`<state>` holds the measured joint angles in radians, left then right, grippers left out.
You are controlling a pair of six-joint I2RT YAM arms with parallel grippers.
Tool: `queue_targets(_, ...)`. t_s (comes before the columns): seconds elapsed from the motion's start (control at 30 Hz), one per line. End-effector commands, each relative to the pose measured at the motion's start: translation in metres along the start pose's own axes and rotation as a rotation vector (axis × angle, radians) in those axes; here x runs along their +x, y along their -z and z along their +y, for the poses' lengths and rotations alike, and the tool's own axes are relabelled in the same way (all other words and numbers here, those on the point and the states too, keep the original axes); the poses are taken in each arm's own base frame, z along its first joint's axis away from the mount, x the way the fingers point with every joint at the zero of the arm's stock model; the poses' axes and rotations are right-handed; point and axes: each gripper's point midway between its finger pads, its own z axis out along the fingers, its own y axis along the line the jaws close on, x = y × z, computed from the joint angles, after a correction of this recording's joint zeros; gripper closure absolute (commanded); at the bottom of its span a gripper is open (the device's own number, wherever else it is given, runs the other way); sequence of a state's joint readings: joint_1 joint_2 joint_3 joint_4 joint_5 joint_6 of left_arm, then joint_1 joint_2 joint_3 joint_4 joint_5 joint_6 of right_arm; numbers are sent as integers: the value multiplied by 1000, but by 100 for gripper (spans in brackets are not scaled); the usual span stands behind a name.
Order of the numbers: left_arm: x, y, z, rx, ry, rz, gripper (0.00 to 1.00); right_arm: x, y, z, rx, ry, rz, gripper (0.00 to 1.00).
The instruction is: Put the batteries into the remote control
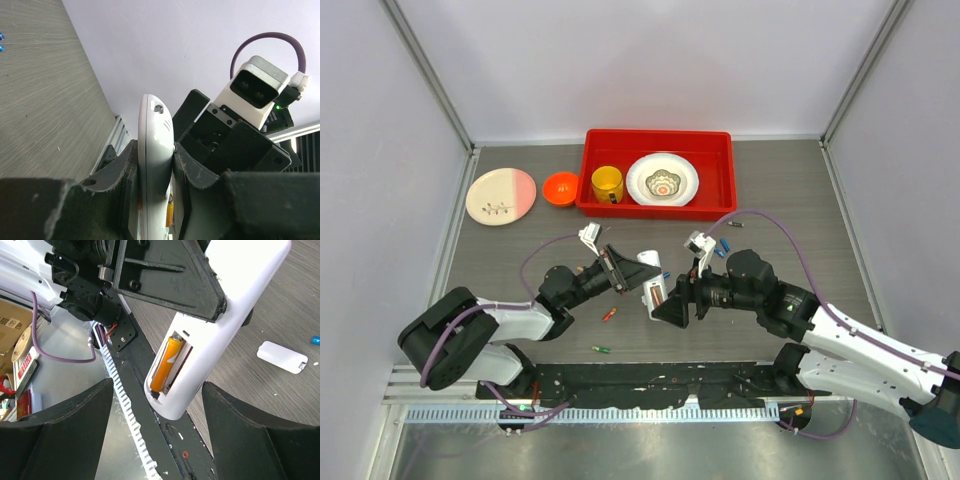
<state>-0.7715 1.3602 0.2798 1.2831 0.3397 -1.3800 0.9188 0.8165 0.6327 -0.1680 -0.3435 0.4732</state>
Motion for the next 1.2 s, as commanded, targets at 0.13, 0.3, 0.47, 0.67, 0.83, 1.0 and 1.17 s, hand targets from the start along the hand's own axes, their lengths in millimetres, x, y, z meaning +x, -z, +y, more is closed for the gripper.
queue_targets(0.13, -13, 3, -58, 243, -97, -62, 100, -52, 17, -4, 118, -8, -191, 23)
queue_targets(0.3, -10, 4, -59, 247, -94, -48, 100, -55, 13, -23, 213, -64, -212, 24)
queue_targets(0.47, -9, 4, -61, 251, -94, -44, 100, -59, 11, -33, 253, -96, -230, 25)
queue_targets(0.67, -8, 4, -61, 254, -94, -37, 100, -57, 7, -40, 265, -115, -219, 25)
queue_targets(0.83, -9, 3, -61, 254, -95, -37, 100, -54, 3, -44, 270, -125, -202, 25)
queue_targets(1.0, -8, 4, -59, 248, -93, -37, 100, -52, 4, -46, 278, -134, -209, 25)
queue_targets(1.17, -8, 4, -57, 242, -91, -38, 100, -65, 12, -40, 268, -143, -258, 25)
